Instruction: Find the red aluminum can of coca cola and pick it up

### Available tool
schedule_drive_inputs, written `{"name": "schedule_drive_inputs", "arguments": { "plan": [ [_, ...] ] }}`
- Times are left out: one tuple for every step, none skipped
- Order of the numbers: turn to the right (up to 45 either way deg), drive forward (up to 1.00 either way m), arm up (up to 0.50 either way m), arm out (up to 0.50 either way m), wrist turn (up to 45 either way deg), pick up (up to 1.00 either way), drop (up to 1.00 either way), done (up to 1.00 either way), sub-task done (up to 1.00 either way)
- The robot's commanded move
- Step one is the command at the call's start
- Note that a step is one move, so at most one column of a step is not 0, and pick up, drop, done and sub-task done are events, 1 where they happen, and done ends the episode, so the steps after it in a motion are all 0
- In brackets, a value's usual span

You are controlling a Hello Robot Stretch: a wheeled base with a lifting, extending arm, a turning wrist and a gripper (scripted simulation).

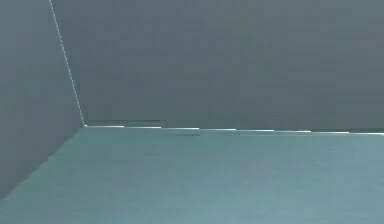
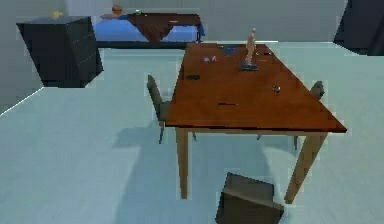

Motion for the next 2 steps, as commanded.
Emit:
{"name": "schedule_drive_inputs", "arguments": {
  "plan": [
    [45.0, 0.0, 0.0, 0.0, 0.0, 0.0, 0.0, 0.0, 0.0],
    [9.0, 0.0, 0.0, 0.0, 0.0, 0.0, 0.0, 0.0, 0.0]
  ]
}}
